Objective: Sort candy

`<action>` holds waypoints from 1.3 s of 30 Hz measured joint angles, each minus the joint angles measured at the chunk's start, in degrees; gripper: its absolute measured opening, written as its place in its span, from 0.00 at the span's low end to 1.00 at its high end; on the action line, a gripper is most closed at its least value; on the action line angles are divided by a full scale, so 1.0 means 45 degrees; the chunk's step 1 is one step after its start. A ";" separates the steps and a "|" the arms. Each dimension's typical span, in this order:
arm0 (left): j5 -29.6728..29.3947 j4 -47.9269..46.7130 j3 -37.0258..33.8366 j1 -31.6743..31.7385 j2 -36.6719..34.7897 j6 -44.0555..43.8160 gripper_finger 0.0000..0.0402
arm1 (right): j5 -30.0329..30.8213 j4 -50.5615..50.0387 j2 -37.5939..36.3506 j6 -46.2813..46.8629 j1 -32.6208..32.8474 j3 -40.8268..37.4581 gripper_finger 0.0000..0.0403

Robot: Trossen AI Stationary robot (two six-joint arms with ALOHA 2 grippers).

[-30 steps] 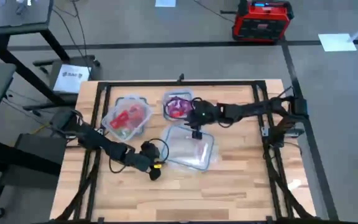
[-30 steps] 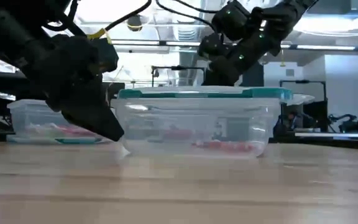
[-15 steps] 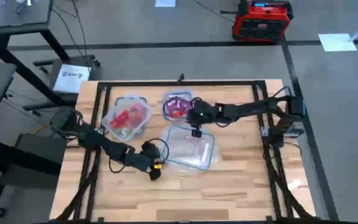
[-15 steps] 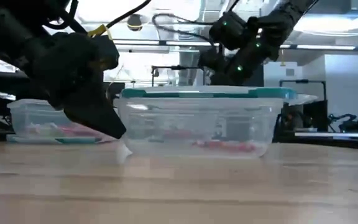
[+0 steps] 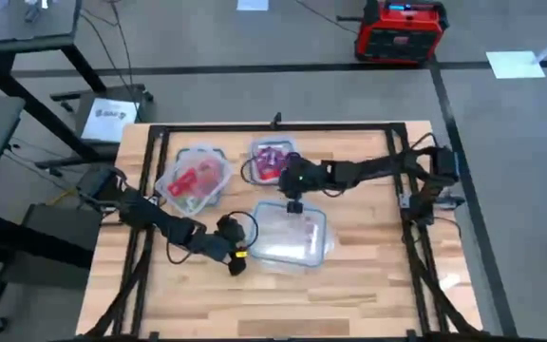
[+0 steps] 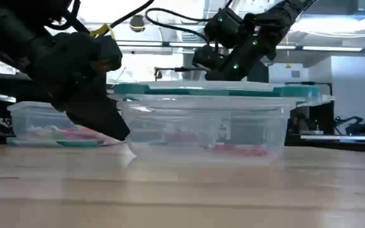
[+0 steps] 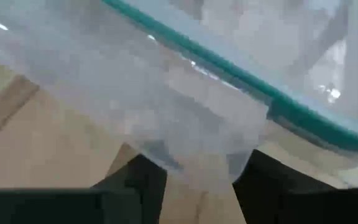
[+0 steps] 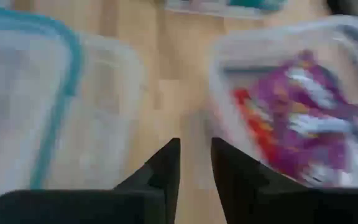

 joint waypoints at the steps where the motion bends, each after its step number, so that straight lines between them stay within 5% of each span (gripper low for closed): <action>1: 0.0000 -0.0029 0.0000 0.0000 0.0000 0.0000 0.36 | 0.0149 -0.0305 -0.0221 -0.0004 -0.0068 0.0102 0.19; 9: 0.0024 -0.0087 0.0005 -0.0005 0.0000 -0.0145 0.36 | -0.0874 -0.4812 -0.3067 0.2540 0.1090 0.0520 0.19; 17: 0.0216 -0.0092 0.0005 -0.0005 0.0000 -0.0180 0.36 | -0.0172 -0.6274 -0.5519 0.7958 0.6250 -0.1344 0.18; 24: 0.0238 -0.0079 0.0005 -0.0005 0.0000 -0.0151 0.36 | 0.0385 -0.5198 -0.4214 1.2082 0.9938 -0.2433 0.18; 32: 0.0238 -0.0063 0.0005 -0.0005 0.0000 -0.0219 0.36 | 0.0852 -0.4789 -0.1705 1.2158 0.9554 -0.1951 0.18; 39: 0.0466 -0.0075 0.0005 -0.0005 0.0000 -0.0311 0.36 | 0.0847 -0.5137 -0.1778 1.1580 0.8292 -0.1348 0.18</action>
